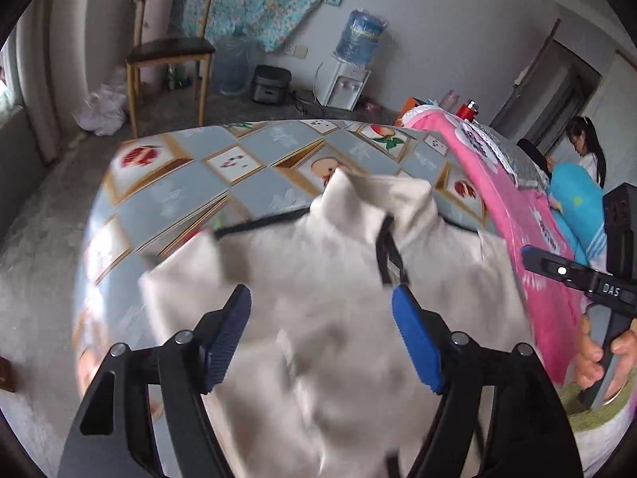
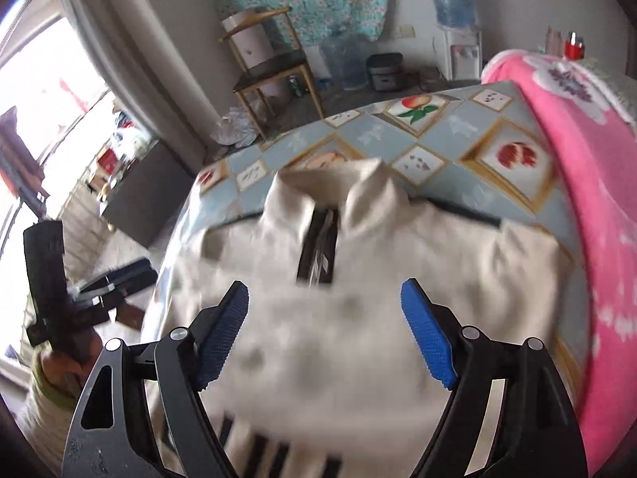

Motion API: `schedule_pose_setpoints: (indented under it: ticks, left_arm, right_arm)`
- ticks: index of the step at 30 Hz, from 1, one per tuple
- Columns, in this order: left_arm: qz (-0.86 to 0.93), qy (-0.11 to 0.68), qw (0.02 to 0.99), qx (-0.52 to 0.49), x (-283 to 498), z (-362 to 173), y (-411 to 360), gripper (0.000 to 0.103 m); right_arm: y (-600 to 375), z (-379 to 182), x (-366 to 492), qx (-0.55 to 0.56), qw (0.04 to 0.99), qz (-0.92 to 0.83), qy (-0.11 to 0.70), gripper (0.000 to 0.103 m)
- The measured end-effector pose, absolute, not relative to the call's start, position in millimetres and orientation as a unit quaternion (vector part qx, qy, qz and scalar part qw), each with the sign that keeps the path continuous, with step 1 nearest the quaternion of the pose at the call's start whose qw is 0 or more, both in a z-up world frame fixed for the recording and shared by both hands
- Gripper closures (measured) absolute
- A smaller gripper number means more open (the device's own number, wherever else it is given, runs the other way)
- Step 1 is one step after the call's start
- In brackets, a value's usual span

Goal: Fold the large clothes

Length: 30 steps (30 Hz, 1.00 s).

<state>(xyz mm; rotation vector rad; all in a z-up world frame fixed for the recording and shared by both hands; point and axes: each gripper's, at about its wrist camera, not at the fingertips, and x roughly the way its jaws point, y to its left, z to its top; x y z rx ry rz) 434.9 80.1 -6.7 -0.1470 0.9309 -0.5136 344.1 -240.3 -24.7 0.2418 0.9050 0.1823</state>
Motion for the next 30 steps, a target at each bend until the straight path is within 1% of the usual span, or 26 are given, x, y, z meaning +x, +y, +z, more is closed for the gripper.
schedule_pose_setpoints:
  ticks: [3,7,10,11,12,14,16,17,18,19,20,21,24,26,30]
  left_arm:
    - [-0.213,0.476,0.849,-0.084,507.6,-19.8,47.2,0.031]
    - [-0.181,0.502,0.842,-0.077,568.2,-41.2,11.2,0.031]
    - [-0.163,0.526,0.832,-0.072,590.9,-61.0,-5.3,0.031]
    - [-0.156,0.532,0.830,-0.068,593.9,-65.9,-7.9,0.031]
    - [-0.152,0.535,0.829,-0.065,594.9,-68.8,-9.7,0.031]
    - [-0.150,0.528,0.833,-0.063,591.2,-69.4,-11.5,0.039]
    - [-0.163,0.521,0.836,-0.053,585.4,-63.9,-14.9,0.056]
    - [-0.169,0.516,0.839,-0.042,580.8,-59.8,-16.9,0.061]
    - [-0.175,0.512,0.840,-0.027,576.0,-56.0,-19.6,0.069]
    - [-0.182,0.511,0.840,-0.012,570.6,-53.0,-22.2,0.081]
    - [-0.190,0.511,0.838,0.001,566.2,-51.2,-25.0,0.086]
    - [-0.198,0.510,0.837,0.018,559.7,-49.2,-27.0,0.093]
    - [-0.212,0.496,0.841,0.041,543.1,-41.2,-25.6,0.103]
    - [-0.234,0.488,0.840,0.035,530.4,-35.1,-22.4,0.103]
    - [-0.271,0.457,0.845,0.054,488.9,-21.8,-13.7,0.103]
  right_arm:
    - [-242.8,-33.2,422.1,0.133,0.875,0.053,0.463,0.027]
    - [-240.8,-53.5,497.6,0.114,0.856,0.000,0.505,0.027]
    - [-235.6,-75.1,525.5,0.083,0.829,-0.013,0.553,0.034]
    - [-233.7,-80.7,529.8,0.063,0.822,-0.023,0.565,0.041]
    - [-232.1,-86.0,533.4,0.044,0.816,-0.035,0.575,0.045]
    - [-232.8,-95.2,531.5,0.024,0.805,-0.050,0.591,0.058]
    - [-237.8,-100.0,526.2,0.035,0.799,-0.046,0.598,0.065]
    - [-240.2,-100.6,521.9,0.041,0.798,-0.042,0.600,0.072]
    - [-241.2,-99.7,517.2,0.041,0.799,-0.038,0.599,0.073]
    - [-241.1,-96.8,509.8,0.036,0.802,-0.034,0.595,0.076]
    - [-240.5,-93.5,501.8,0.030,0.806,-0.029,0.591,0.079]
    - [-240.0,-89.6,493.2,0.026,0.810,-0.024,0.585,0.080]
    - [-239.7,-79.3,465.7,0.014,0.823,-0.004,0.568,0.085]
    - [-236.5,-72.1,448.5,0.001,0.832,0.010,0.555,0.087]
    - [-229.9,-61.6,403.9,-0.026,0.850,0.046,0.524,0.088]
